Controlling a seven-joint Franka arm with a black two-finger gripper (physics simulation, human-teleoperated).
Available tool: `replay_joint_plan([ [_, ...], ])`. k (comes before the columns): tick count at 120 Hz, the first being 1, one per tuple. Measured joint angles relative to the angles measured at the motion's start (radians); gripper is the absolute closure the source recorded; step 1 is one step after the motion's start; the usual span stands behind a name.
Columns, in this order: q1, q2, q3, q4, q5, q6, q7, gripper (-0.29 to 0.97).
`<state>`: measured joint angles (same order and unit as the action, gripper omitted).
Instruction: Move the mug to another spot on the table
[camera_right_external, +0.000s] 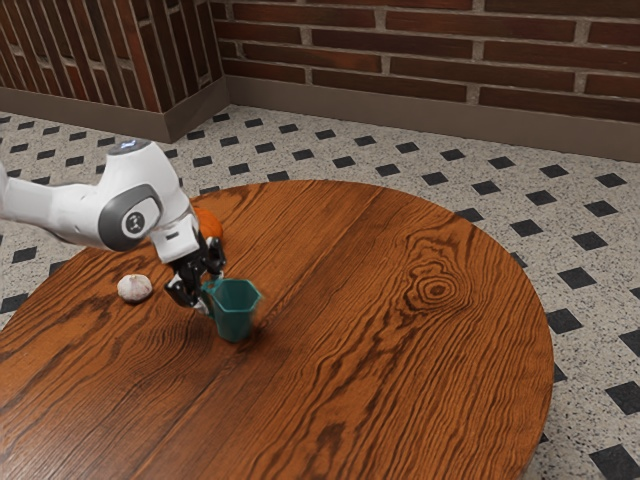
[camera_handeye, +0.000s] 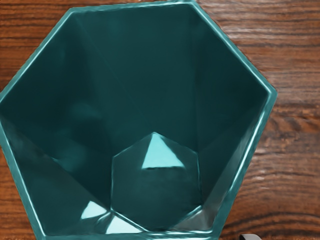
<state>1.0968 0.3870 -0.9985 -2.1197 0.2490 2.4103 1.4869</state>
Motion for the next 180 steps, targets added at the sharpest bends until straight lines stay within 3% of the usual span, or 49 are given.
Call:
replay_joint_plan([
  [17, 0.005, -0.008, -0.001, 0.030, 0.006, -0.012, -0.004, 0.15],
  [39, 0.006, -0.016, -0.019, 0.104, 0.009, -0.061, -0.011, 0.06],
  [88, -0.099, 0.064, 0.036, 0.194, 0.052, -0.094, -0.027, 0.01],
  [118, -0.092, 0.014, -0.022, 0.326, 0.063, -0.222, -0.078, 0.00],
  [152, -0.089, -0.070, -0.032, 0.453, 0.076, -0.415, -0.252, 0.00],
  [180, -0.097, -0.188, -0.052, 0.559, 0.072, -0.583, -0.532, 0.00],
])
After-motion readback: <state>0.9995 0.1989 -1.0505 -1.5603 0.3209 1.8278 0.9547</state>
